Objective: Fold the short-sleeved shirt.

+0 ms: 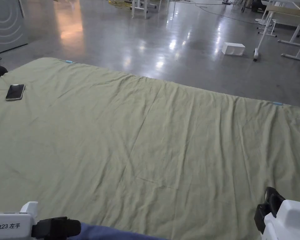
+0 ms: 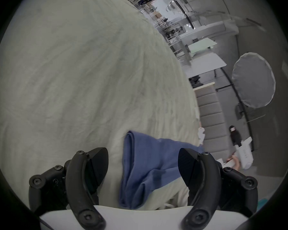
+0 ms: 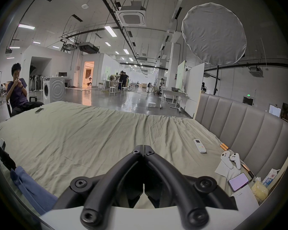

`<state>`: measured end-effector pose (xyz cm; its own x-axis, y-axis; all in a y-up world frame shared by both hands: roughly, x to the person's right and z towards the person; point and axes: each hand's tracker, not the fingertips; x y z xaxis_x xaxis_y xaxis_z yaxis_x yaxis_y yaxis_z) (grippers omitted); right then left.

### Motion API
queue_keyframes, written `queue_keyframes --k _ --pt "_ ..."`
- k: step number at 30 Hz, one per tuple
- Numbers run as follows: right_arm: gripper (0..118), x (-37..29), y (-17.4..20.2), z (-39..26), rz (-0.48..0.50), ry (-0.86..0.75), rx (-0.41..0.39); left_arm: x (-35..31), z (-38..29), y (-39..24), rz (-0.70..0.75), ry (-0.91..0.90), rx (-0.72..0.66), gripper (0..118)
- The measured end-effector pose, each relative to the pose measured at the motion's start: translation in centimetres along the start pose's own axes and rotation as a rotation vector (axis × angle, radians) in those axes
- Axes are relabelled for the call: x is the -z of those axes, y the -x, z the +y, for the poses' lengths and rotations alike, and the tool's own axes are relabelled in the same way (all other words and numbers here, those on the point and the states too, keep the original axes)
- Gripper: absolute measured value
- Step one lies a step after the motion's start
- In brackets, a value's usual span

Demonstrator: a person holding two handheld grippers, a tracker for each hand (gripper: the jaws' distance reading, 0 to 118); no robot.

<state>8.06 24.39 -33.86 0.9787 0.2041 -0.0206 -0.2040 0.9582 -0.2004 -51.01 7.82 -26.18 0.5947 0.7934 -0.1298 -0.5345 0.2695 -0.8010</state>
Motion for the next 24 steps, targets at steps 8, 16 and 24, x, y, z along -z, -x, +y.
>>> queue_keyframes --k 8,16,24 --pt "0 -0.3 0.6 -0.5 0.007 0.026 -0.009 3.3 -1.1 0.2 -0.161 0.110 -0.040 88" --pt "0 -0.5 1.0 -0.7 0.023 0.032 -0.018 2.1 -1.0 -1.4 0.050 0.085 0.088 21" --pt "0 -0.7 1.1 -0.8 0.029 0.030 -0.015 2.1 -1.0 -1.3 0.072 0.072 0.042 13"
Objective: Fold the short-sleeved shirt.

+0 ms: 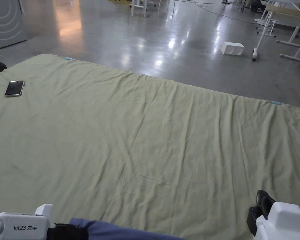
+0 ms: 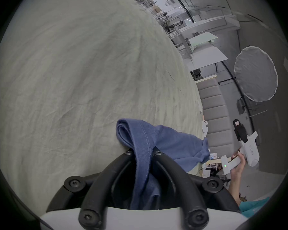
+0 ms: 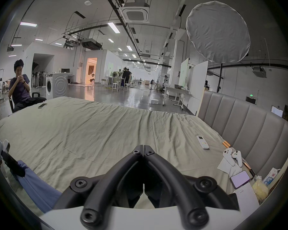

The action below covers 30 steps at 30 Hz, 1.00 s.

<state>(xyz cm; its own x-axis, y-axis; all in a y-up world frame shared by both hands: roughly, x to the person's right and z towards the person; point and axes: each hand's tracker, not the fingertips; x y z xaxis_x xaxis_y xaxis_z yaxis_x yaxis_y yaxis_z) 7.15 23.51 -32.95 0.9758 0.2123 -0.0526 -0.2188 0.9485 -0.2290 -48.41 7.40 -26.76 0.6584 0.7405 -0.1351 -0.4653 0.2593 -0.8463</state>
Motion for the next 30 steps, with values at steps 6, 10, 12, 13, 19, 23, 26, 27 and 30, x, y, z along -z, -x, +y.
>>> queue_keyframes --k 6,10,12,13,19,23,26,27,30 --pt "0 0.0 -0.4 0.0 -0.003 -0.003 0.000 -1.9 0.8 -1.9 0.005 -0.025 0.032 12" --pt "0 0.0 -0.6 0.1 -0.002 -0.009 0.004 -4.0 1.7 -3.9 0.029 -0.033 0.102 12" --pt "0 0.1 -0.7 0.1 0.000 -0.012 0.004 -5.6 2.0 -5.0 0.093 -0.051 0.135 12" --pt "0 0.1 -0.7 0.1 0.001 -0.013 0.004 -6.3 2.2 -5.3 0.102 -0.055 0.155 12" --pt "0 0.4 -0.9 -0.1 0.013 -0.014 0.010 -11.4 2.9 -6.5 0.246 -0.110 0.189 12" --pt "0 0.6 -1.1 -0.1 0.021 -0.017 0.017 -13.0 2.3 -7.6 0.326 -0.110 0.161 12" --pt "0 1.0 -1.4 -0.3 0.021 -0.012 0.021 -12.7 1.3 -9.0 0.319 -0.109 0.175 12" --pt "0 1.0 -1.5 -0.3 0.021 -0.010 0.023 -12.5 1.2 -9.4 0.316 -0.107 0.176 12" --pt "0 1.0 -1.8 -0.5 0.017 -0.006 0.024 -11.4 0.5 -11.0 0.218 -0.098 0.183 12"
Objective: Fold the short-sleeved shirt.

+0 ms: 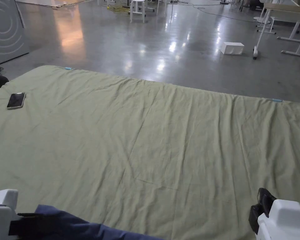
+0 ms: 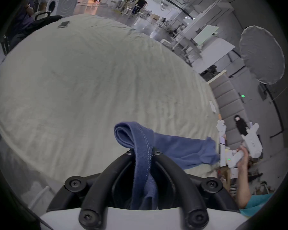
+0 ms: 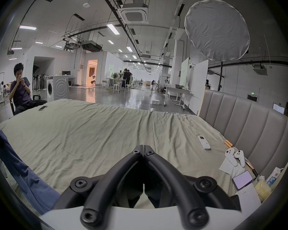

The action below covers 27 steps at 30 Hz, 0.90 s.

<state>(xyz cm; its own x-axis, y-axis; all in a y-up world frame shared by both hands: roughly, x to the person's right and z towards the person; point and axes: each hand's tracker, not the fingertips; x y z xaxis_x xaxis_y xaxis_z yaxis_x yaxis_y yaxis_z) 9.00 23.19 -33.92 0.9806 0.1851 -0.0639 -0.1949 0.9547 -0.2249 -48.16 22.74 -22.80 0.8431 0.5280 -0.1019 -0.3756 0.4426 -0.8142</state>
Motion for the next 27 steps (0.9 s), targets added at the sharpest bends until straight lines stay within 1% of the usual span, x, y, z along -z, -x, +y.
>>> queue_keyframes --k 2,4,6,9,12,14,16,19,21,22,24,27 --pt "0 -0.1 -0.3 -0.2 -0.005 -0.001 -0.001 0.9 -0.3 -1.1 -0.114 -0.010 -0.024 12" --pt "0 -0.1 -0.5 -0.3 -0.009 0.002 -0.002 2.0 -0.6 -2.7 -0.171 0.002 -0.029 12" --pt "0 -0.2 -0.8 -0.6 -0.015 0.009 0.003 3.2 -0.7 -4.4 -0.196 0.021 0.007 12" --pt "0 -0.4 -1.2 -1.0 -0.024 0.019 0.006 5.9 -1.1 -7.4 -0.201 0.061 0.024 12" --pt "0 -0.6 -1.6 -1.4 -0.032 0.027 0.010 8.4 -1.8 -9.7 -0.174 0.084 0.038 12" --pt "0 -0.7 -1.8 -1.7 -0.039 0.036 0.012 11.2 -2.3 -10.6 -0.162 0.121 0.028 12" --pt "0 -0.8 -2.0 -2.0 -0.041 0.046 0.020 13.3 -2.7 -11.9 -0.134 0.158 0.055 12" --pt "0 -1.0 -2.2 -2.3 -0.048 0.053 0.019 16.6 -3.8 -13.6 -0.101 0.202 0.044 12" --pt "0 -1.1 -2.3 -2.3 -0.051 0.057 0.020 18.3 -4.7 -14.8 -0.035 0.238 0.059 12" --pt "0 -1.2 -2.3 -2.4 -0.053 0.058 0.019 19.3 -4.9 -15.3 -0.004 0.258 0.092 12" --pt "0 -1.1 -2.4 -2.6 -0.057 0.066 0.021 20.7 -5.5 -15.6 0.053 0.299 0.100 12" --pt "0 -1.2 -2.5 -2.8 -0.060 0.073 0.025 21.9 -6.2 -16.0 0.081 0.296 0.093 12"
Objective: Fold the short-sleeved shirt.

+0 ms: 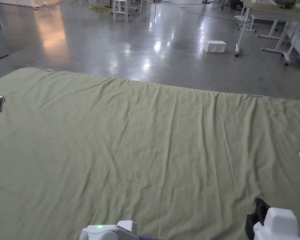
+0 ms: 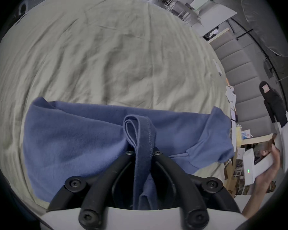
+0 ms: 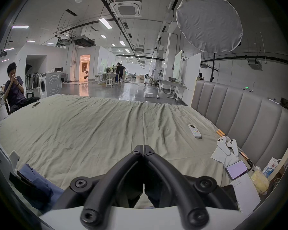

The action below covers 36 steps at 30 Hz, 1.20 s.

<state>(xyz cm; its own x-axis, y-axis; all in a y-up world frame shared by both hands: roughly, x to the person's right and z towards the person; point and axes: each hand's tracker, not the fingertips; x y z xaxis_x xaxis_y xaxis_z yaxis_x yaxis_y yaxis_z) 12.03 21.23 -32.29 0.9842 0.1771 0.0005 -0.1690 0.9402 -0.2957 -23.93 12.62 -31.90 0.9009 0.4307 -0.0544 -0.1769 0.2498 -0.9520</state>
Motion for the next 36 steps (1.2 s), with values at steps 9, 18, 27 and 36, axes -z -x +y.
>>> queue_keyframes --k 9,18,27,36 --pt "0 -0.2 0.2 -0.3 0.009 0.007 0.001 -2.4 0.1 0.9 -0.091 -0.026 -0.071 53" --pt "0 -0.6 0.1 -0.3 0.010 0.006 0.014 -6.8 -1.4 3.4 -0.130 -0.189 -0.069 38" --pt "0 -0.5 0.3 -1.0 0.024 0.026 0.024 -2.6 -2.1 1.7 -0.110 -0.102 0.002 19" --pt "0 -0.7 -0.2 -1.4 0.019 0.037 0.029 0.1 -2.0 -1.9 -0.141 -0.098 0.075 17"
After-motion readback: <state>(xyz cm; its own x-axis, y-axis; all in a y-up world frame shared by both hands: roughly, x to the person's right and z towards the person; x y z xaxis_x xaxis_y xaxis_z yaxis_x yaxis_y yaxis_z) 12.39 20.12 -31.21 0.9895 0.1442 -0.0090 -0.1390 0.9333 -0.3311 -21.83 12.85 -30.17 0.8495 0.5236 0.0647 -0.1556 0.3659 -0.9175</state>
